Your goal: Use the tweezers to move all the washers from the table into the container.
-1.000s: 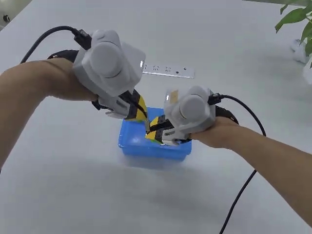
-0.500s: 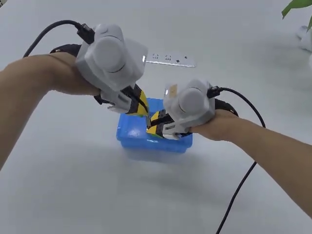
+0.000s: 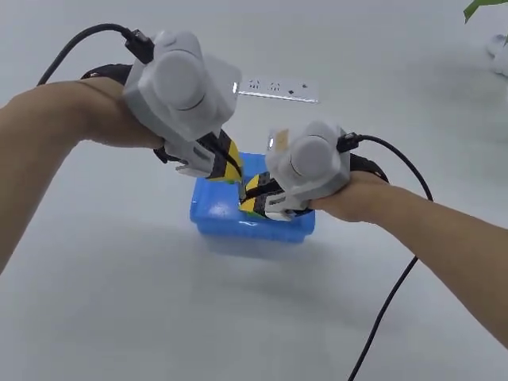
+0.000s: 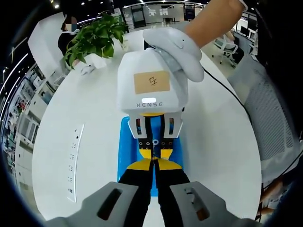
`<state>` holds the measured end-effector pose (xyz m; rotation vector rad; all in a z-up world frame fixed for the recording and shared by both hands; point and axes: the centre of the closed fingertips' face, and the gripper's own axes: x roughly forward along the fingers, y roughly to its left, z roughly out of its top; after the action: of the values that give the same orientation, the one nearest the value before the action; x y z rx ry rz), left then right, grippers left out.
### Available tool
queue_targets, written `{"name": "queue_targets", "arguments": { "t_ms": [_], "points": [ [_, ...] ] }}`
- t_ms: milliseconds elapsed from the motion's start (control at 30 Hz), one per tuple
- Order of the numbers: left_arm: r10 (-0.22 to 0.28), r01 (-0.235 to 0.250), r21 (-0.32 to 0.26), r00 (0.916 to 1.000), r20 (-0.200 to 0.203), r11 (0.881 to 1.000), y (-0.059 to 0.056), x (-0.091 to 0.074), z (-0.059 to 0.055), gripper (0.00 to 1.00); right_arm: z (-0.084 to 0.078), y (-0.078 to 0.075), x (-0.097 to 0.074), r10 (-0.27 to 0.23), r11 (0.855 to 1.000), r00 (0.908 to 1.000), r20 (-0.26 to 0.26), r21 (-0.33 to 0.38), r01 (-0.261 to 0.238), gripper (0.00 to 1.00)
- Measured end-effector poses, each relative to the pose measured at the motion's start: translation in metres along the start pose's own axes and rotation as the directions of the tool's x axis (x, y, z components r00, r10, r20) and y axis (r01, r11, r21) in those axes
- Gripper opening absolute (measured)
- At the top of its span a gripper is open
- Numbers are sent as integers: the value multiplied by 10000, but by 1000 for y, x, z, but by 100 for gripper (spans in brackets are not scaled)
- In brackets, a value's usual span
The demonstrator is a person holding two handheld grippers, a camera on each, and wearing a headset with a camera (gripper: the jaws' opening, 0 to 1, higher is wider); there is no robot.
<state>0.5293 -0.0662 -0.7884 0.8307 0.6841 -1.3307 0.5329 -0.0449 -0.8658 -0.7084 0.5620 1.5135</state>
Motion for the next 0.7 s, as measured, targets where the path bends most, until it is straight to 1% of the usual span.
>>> {"name": "queue_targets", "arguments": {
  "t_ms": [500, 700],
  "points": [
    [-37, 37, -14, 10000, -47, 10000, 1, -1, -2, 5, 1, -1, 0, 23, 10000, 10000, -47, -4, -23, 11],
    [-37, 37, 11, 10000, -23, 10000, -2, -4, 1, 5, 3, 2, -3, 12, 10000, 10000, -23, -91, -12, 11]
  ]
}}
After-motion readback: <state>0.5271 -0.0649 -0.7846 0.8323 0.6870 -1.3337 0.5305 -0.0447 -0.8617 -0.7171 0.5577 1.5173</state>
